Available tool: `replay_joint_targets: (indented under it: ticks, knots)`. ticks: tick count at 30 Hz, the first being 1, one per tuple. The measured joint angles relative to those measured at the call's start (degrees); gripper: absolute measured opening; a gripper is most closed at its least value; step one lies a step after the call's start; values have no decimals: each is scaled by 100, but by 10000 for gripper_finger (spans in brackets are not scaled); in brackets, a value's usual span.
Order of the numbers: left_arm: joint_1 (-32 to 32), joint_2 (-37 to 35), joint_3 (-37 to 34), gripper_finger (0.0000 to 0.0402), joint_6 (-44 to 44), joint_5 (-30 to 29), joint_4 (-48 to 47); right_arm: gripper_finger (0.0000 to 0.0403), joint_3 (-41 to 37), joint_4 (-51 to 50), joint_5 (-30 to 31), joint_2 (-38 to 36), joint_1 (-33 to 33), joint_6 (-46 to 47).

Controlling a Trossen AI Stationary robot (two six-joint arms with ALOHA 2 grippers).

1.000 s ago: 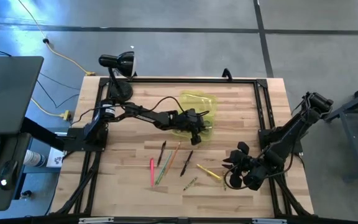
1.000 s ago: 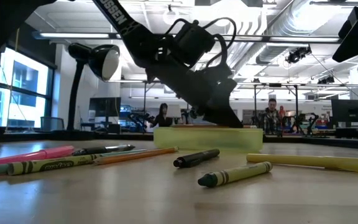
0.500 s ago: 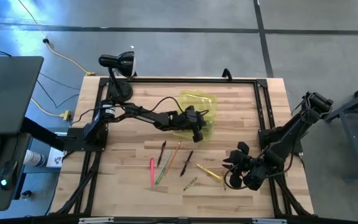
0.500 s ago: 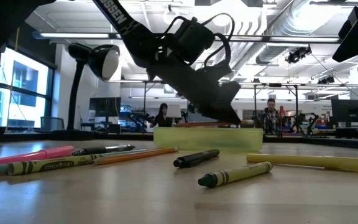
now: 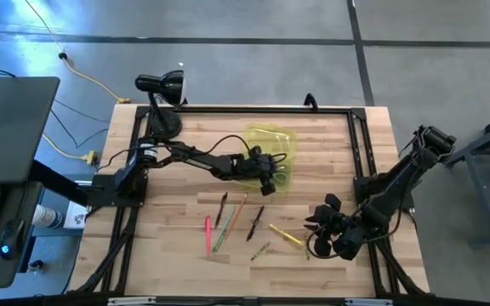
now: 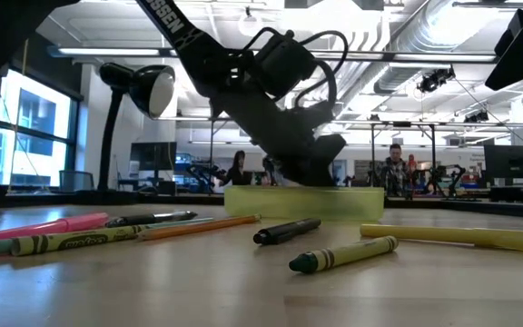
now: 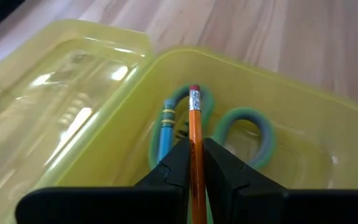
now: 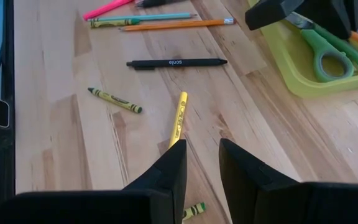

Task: Pick & place school supplies into a supply box
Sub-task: Put the left orange pencil into the yellow supply box

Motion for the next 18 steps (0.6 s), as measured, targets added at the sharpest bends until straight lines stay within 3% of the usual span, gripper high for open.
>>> replay_joint_targets:
  ticks: [6,12,18]
  knots:
    - [2,0,0,69,0,-280,-55,73,0,109,1,2,0,9]
    - [0,0,0,70,0,199,-87,73,0,157,1,2,0,8]
    - [2,0,0,70,0,144,-83,73,0,155,8,2,-2,-27]
